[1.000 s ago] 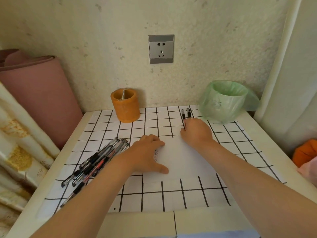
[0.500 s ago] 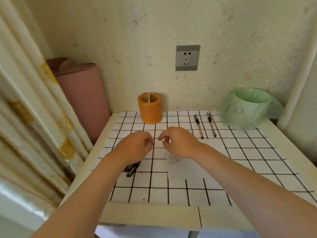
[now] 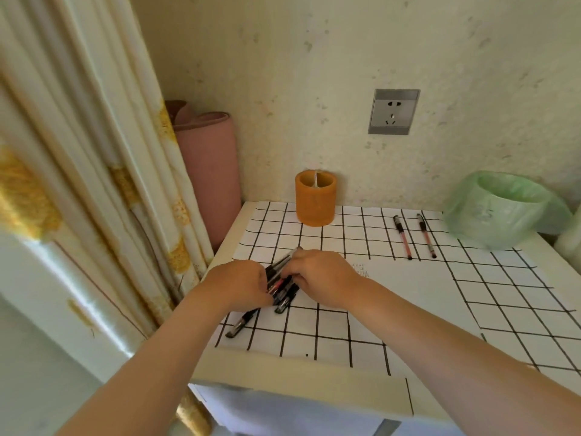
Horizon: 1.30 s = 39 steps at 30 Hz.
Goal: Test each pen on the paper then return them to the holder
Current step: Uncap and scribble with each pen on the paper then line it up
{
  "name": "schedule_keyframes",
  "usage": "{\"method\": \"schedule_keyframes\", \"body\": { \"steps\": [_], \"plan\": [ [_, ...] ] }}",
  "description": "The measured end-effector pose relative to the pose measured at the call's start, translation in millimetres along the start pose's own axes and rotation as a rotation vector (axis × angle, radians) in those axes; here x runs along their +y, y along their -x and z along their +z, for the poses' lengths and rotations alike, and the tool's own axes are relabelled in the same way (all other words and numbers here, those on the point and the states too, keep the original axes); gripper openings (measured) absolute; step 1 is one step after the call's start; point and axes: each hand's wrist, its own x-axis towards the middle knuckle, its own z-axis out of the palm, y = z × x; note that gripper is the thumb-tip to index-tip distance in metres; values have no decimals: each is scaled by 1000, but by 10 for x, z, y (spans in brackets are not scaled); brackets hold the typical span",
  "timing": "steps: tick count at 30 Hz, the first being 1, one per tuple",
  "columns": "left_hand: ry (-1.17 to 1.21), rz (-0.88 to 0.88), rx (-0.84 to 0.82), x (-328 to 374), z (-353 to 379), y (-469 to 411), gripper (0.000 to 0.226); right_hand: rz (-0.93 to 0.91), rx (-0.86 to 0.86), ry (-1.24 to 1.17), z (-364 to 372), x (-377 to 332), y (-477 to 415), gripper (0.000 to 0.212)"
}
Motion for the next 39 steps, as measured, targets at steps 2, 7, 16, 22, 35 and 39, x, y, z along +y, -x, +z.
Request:
{"method": "schedule_keyframes", "body": {
  "steps": [2,7,16,22,35,39],
  "plan": [
    [-55,10,18,16,23,26,21,-1,-2,6,15,2,-5,31],
    [-159,-17,80,59,51,-5,10,35,18,11,28,64,8,27],
    [172,-71,43,-40,-188,58,16,73,26,22,2,115,56,29],
    [389,81,33,56,-187,11,15,124,231,-393,-226,-4,94,59],
    [358,216,114,583,-205,-199,19,217,248,-151,-554,536,647,19],
    [309,238,159,761,-175,-243,9,241,240,-63,-567,644,785,20]
  ]
}}
